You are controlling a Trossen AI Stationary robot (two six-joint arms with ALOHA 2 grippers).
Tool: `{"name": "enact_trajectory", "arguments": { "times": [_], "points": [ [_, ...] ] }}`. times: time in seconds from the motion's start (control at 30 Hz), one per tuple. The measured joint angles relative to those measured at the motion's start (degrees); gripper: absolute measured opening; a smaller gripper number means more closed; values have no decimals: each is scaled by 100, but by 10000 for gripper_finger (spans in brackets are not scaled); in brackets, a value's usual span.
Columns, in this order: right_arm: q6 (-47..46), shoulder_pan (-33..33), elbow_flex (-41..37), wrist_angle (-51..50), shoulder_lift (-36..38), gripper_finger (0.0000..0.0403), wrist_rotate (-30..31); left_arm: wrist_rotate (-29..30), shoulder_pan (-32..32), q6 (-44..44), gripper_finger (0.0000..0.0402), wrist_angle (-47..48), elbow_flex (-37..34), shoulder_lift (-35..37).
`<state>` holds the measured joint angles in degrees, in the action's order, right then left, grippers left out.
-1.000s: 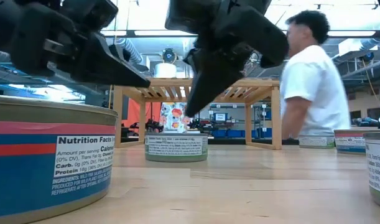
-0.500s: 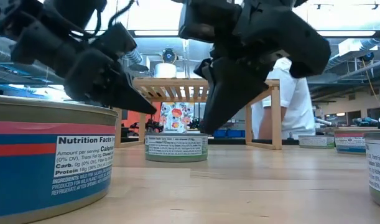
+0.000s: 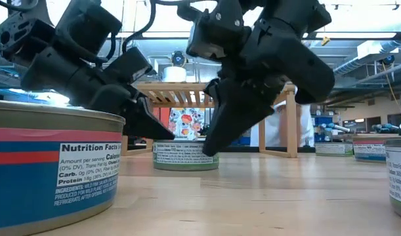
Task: Stack canned seafood by type on shelf
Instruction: Stack the green tuna can on top of the other green tuna can on the shelf
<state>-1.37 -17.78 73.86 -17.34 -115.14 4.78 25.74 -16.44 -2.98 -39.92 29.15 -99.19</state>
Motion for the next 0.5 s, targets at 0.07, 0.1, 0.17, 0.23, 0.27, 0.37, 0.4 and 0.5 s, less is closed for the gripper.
{"name": "enact_trajectory", "arguments": {
  "times": [0.07, 0.1, 0.17, 0.23, 0.27, 0.37, 0.4, 0.5],
  "points": [
    [-17, 32, -24, 48, -4, 3, 0, -1, 1, 4, 1, -29, 0, -61],
    [-17, 43, -28, 89, -4, 3, 2, -1, 0, 13, 1, -84, 0, -85],
    [-17, 68, -32, 141, -4, 3, 2, -7, 1, 81, 1, -123, 2, -124],
    [-17, 85, -39, 156, -4, 4, 3, -22, -5, 106, 1, -103, 2, -138],
    [-17, 95, -39, 181, -4, 4, 16, -77, -5, 106, 1, -107, 2, -139],
    [-11, 111, -39, 210, -4, 4, 118, -104, -4, 116, 1, -107, 0, -138],
    [-11, 121, -39, 212, -4, 4, 124, -114, -5, 120, 1, -105, 0, -139],
    [-15, 126, -39, 209, -4, 4, 242, -119, -3, 122, 1, -99, 0, -139]
  ]
}}
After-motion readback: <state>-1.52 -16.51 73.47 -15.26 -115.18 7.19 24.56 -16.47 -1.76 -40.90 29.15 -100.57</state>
